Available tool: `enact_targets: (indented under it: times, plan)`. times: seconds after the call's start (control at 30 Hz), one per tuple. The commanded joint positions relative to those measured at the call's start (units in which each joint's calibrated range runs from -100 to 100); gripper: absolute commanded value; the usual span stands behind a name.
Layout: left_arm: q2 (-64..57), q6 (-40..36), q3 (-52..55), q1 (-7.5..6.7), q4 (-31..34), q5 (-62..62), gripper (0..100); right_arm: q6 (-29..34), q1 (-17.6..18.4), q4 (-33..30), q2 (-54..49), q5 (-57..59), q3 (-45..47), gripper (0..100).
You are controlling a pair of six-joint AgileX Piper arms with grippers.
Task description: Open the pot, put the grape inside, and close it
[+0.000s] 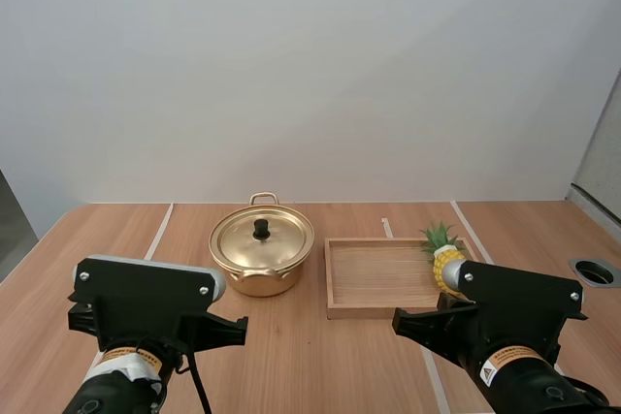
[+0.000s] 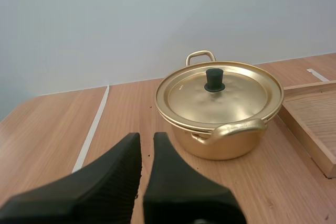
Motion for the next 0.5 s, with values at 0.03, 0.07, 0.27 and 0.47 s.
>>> enact_targets:
  times: [0.03, 0.07, 0.27, 0.47]
  plan:
    - [-0.3, -0.4, 0.0, -0.20, 0.1, -1.5, 18, -0.2, 0.1, 0.1, -0.4, 0.0, 0.0, 0]
    - [-0.3, -0.4, 0.0, -0.20, 0.1, -1.5, 18, -0.2, 0.1, 0.1, -0.4, 0.0, 0.0, 0]
    - [-0.3, -0.4, 0.0, -0.20, 0.1, -1.5, 18, -0.2, 0.1, 0.1, -0.4, 0.0, 0.0, 0]
    - [-0.3, -0.4, 0.0, -0.20, 0.1, -1.5, 18, -0.7, 0.1, 0.7, -0.4, -0.2, 0.0, 0]
